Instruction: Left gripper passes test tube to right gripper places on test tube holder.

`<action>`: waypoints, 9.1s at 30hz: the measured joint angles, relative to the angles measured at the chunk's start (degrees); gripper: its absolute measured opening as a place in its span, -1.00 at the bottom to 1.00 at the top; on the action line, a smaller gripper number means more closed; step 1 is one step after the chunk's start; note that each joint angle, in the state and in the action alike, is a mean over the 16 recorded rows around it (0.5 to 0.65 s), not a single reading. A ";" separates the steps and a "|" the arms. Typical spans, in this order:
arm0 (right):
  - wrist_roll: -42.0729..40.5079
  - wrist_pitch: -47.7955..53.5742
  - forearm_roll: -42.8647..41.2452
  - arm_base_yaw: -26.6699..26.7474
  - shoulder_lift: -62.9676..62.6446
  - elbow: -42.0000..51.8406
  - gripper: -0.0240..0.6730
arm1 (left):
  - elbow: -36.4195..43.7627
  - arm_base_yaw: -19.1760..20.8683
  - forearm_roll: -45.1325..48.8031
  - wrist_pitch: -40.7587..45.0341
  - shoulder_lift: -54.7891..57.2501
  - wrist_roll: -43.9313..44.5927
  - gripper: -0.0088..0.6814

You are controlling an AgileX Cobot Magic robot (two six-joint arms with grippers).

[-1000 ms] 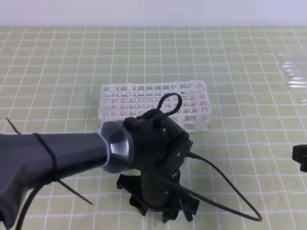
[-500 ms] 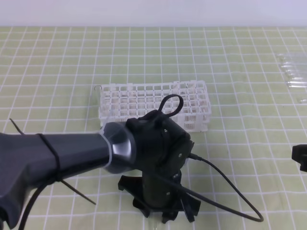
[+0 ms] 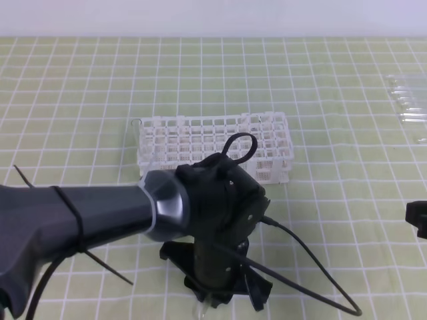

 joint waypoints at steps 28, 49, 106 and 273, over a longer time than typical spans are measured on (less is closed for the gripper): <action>0.00 0.04 0.04 0.00 -0.08 0.00 -0.98 | 0.68 -0.01 6.25 -4.22 -19.73 6.03 -0.77; -3.12 2.58 4.04 3.75 5.83 -10.18 -0.98 | 36.70 0.12 70.75 -35.02 -52.46 -51.13 -0.84; -12.17 -52.86 8.24 53.71 30.10 -28.63 0.37 | 44.53 0.15 100.98 -34.38 -54.46 -87.13 -0.96; 1.70 -81.79 -17.98 42.79 58.44 -34.25 -0.64 | 73.45 0.17 14.69 -50.05 -109.98 9.08 -0.98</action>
